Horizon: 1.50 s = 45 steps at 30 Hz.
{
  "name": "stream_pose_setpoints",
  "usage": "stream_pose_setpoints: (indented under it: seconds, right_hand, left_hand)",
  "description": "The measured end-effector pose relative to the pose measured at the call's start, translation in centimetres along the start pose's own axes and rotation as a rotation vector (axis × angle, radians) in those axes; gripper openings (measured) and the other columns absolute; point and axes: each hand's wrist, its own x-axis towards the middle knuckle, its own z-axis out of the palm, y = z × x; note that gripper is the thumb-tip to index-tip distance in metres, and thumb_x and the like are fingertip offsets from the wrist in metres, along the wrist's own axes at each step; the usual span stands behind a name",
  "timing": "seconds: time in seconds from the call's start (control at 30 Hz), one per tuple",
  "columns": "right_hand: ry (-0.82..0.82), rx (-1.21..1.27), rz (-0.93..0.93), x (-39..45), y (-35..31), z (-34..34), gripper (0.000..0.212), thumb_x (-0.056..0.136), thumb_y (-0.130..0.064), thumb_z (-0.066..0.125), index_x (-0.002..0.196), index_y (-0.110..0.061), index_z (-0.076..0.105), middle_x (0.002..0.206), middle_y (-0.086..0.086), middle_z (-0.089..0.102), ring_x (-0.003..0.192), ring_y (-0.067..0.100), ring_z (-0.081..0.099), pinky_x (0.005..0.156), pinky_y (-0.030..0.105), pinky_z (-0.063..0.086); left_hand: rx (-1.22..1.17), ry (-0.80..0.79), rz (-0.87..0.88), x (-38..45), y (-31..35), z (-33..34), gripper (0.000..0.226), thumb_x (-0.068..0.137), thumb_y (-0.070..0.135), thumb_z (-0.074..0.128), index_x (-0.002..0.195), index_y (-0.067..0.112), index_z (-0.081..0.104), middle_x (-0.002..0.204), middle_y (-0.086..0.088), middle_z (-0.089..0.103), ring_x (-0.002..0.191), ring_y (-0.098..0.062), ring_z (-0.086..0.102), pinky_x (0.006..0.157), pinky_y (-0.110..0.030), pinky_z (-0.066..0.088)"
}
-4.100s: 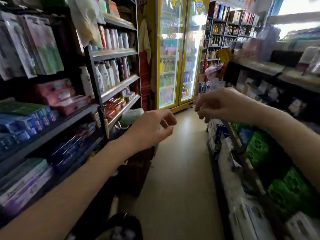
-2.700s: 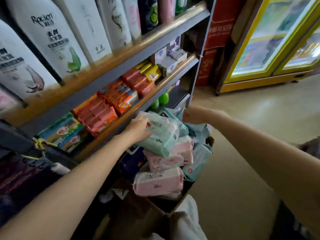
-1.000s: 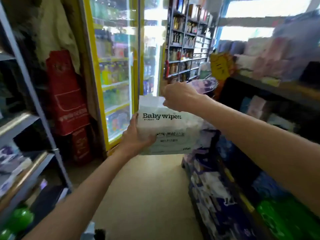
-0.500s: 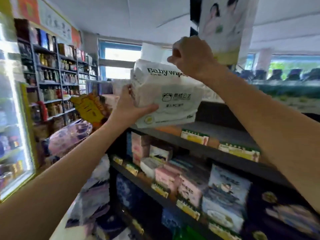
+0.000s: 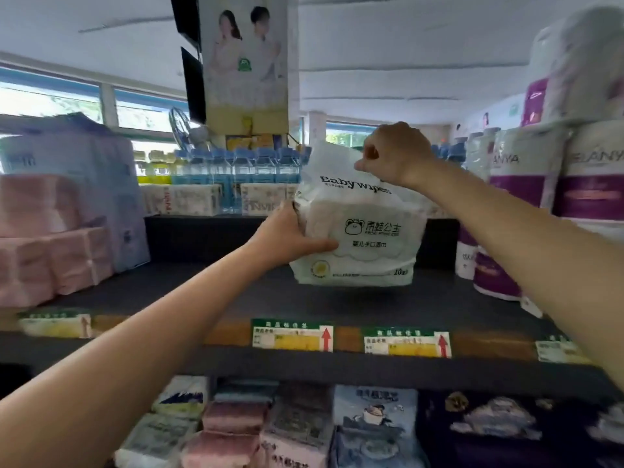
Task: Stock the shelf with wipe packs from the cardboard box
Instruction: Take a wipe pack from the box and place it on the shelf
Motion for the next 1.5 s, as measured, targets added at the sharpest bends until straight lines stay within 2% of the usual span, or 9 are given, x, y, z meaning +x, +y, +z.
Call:
stream_pose_setpoints:
  seconds: [0.2, 0.4, 0.53, 0.73, 0.87, 1.0, 1.17, 1.27, 1.5]
  right_hand:
    - [-0.099, -0.218, 0.108, 1.2, 4.5, 2.3, 0.024, 0.088, -0.02, 0.059, 0.069, -0.008, 0.053, 0.072, 0.006, 0.053, 0.078, 0.022, 0.052, 0.08, 0.033, 0.046]
    - [-0.102, -0.314, 0.137, 2.7, 8.1, 4.4, 0.017, 0.09, -0.013, 0.057, 0.082, 0.002, 0.06, 0.107, 0.017, 0.061, 0.105, 0.03, 0.058, 0.085, 0.034, 0.045]
    - [-0.074, -0.311, 0.167, 3.6, 9.6, 7.2, 0.028, 0.089, -0.005, 0.051, 0.063, -0.006, 0.041, 0.067, 0.003, 0.045, 0.073, 0.021, 0.051, 0.076, 0.036, 0.048]
    - [-0.146, -0.226, 0.203, 3.5, 10.2, 7.8, 0.028, 0.088, -0.007, 0.051, 0.061, -0.008, 0.044, 0.061, 0.001, 0.045, 0.052, 0.013, 0.042, 0.062, 0.029, 0.046]
    - [-0.136, -0.207, 0.229, 2.6, 9.5, 5.5, 0.017, 0.087, -0.01, 0.052, 0.096, 0.0, 0.062, 0.097, 0.01, 0.064, 0.084, 0.025, 0.06, 0.075, 0.03, 0.046]
    - [-0.203, -0.232, 0.248, -0.5, 6.4, 2.8, 0.016, 0.088, -0.009, 0.049, 0.095, -0.001, 0.062, 0.097, 0.013, 0.065, 0.091, 0.026, 0.061, 0.082, 0.032, 0.049]
    - [-0.172, -0.174, 0.346, -9.7, -0.6, -0.2, 0.02, 0.088, -0.012, 0.054, 0.1, -0.002, 0.066, 0.105, 0.014, 0.066, 0.094, 0.024, 0.06, 0.071, 0.017, 0.038]
    - [-0.055, -0.279, 0.348, -19.0, -5.4, -2.6, 0.017, 0.088, -0.011, 0.053, 0.096, 0.0, 0.064, 0.098, 0.008, 0.06, 0.1, 0.022, 0.049, 0.082, 0.026, 0.034]
    - [-0.492, -0.372, 1.057, -47.5, -14.5, -10.9, 0.021, 0.09, -0.018, 0.053, 0.105, -0.008, 0.063, 0.105, 0.011, 0.062, 0.101, 0.029, 0.058, 0.081, 0.032, 0.043]
  left_hand:
    - [0.077, -0.162, 0.085, 5.3, 0.5, 5.0, 0.069, 0.078, 0.034, 0.07, 0.132, 0.012, 0.034, 0.124, -0.005, 0.056, 0.111, -0.024, 0.056, 0.094, -0.038, 0.049]
    - [-0.096, -0.299, -0.048, 9.3, 2.5, 8.3, 0.062, 0.083, 0.013, 0.064, 0.134, 0.006, 0.028, 0.124, -0.018, 0.054, 0.104, -0.031, 0.062, 0.086, -0.041, 0.056]
    - [-0.251, -0.472, -0.138, 10.4, 2.9, 9.4, 0.082, 0.083, -0.001, 0.061, 0.145, 0.015, 0.009, 0.137, -0.015, 0.043, 0.12, -0.028, 0.051, 0.089, -0.034, 0.053]
    - [-0.167, -0.497, -0.092, 11.3, 1.6, 9.3, 0.071, 0.085, 0.002, 0.058, 0.141, 0.02, 0.019, 0.135, -0.013, 0.046, 0.115, -0.027, 0.054, 0.088, -0.036, 0.054]
    - [0.156, -0.322, 0.137, 10.2, 1.6, 6.9, 0.065, 0.087, 0.014, 0.057, 0.142, 0.008, 0.022, 0.137, -0.015, 0.042, 0.12, -0.028, 0.047, 0.094, -0.036, 0.044]
    - [0.495, -0.214, 0.439, 7.8, 1.4, 4.4, 0.061, 0.087, 0.02, 0.055, 0.14, 0.01, 0.025, 0.139, -0.014, 0.035, 0.121, -0.033, 0.047, 0.095, -0.043, 0.046]
    - [0.309, -0.161, 0.65, 0.9, 3.3, 2.2, 0.046, 0.089, 0.021, 0.051, 0.132, 0.008, 0.038, 0.133, -0.013, 0.045, 0.117, -0.031, 0.049, 0.092, -0.041, 0.042]
    - [0.176, -0.128, 0.93, -6.8, 5.2, 2.8, 0.038, 0.09, 0.022, 0.047, 0.125, 0.007, 0.045, 0.126, -0.013, 0.049, 0.113, -0.033, 0.049, 0.089, -0.042, 0.04]
    - [-0.012, -0.68, 1.285, -29.2, 8.0, 11.3, 0.036, 0.091, 0.024, 0.047, 0.124, 0.01, 0.046, 0.124, -0.012, 0.048, 0.114, -0.033, 0.049, 0.091, -0.044, 0.044]
